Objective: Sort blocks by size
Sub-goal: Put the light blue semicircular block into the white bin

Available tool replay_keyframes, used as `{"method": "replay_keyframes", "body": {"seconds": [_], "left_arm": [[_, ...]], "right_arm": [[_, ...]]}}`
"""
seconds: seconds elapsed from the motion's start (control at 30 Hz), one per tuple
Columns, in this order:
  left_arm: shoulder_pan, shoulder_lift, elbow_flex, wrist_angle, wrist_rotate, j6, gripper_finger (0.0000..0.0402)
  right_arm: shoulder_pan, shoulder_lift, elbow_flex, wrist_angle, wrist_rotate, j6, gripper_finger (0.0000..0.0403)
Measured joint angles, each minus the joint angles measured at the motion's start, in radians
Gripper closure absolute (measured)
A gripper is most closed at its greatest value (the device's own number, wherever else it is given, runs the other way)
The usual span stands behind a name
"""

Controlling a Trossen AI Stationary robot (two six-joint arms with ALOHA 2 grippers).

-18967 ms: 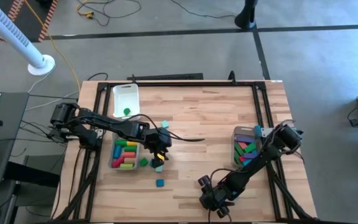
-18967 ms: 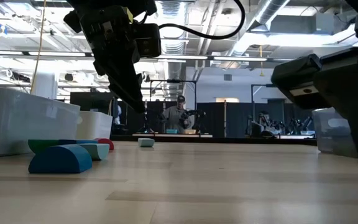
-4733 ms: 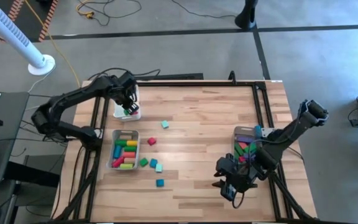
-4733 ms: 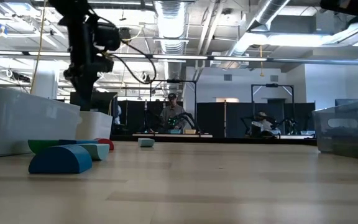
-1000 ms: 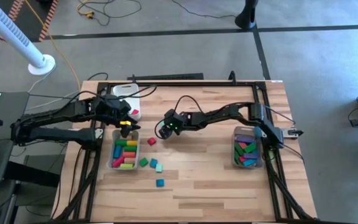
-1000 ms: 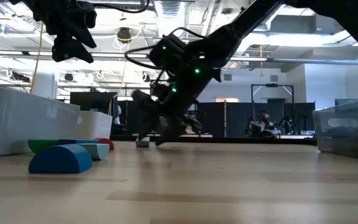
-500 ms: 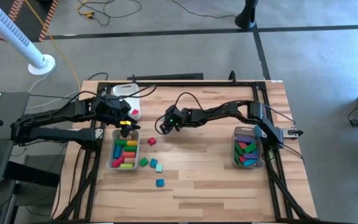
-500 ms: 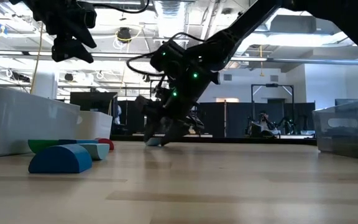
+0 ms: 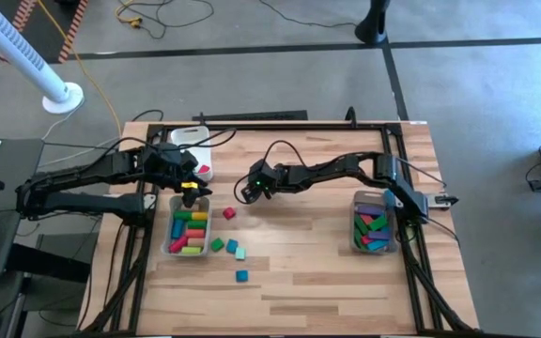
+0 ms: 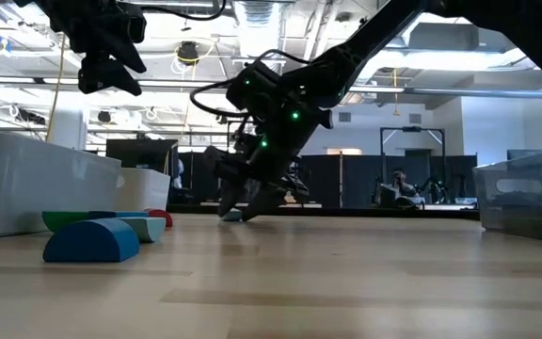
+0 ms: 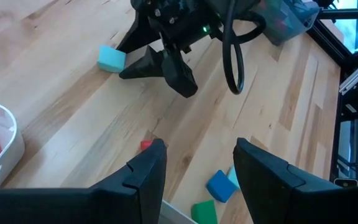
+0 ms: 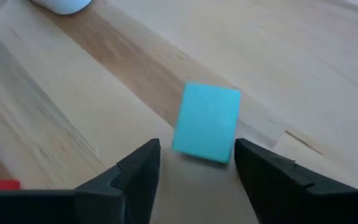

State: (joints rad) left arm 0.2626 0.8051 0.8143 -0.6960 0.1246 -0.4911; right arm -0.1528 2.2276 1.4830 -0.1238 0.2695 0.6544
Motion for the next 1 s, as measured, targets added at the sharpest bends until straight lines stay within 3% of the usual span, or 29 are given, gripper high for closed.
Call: {"method": "replay_keyframes", "body": {"seconds": [0.57,0.8,1.0], "left_arm": [[0.000,0.000,0.000,0.000,0.000,-0.004,0.0223],[-0.015,0.000,0.000,0.000,-0.001,-0.004,0.0223],[-0.034,0.000,0.000,-0.001,-0.009,-0.003,0.0223]], "right_arm": [[0.002,0.002,-0.002,-0.015,0.017,0.002,0.0270],[0.013,-0.003,-0.001,-0.055,-0.014,-0.019,0.0276],[0.020,-0.028,-0.003,-0.044,-0.096,-0.104,0.0252]]}}
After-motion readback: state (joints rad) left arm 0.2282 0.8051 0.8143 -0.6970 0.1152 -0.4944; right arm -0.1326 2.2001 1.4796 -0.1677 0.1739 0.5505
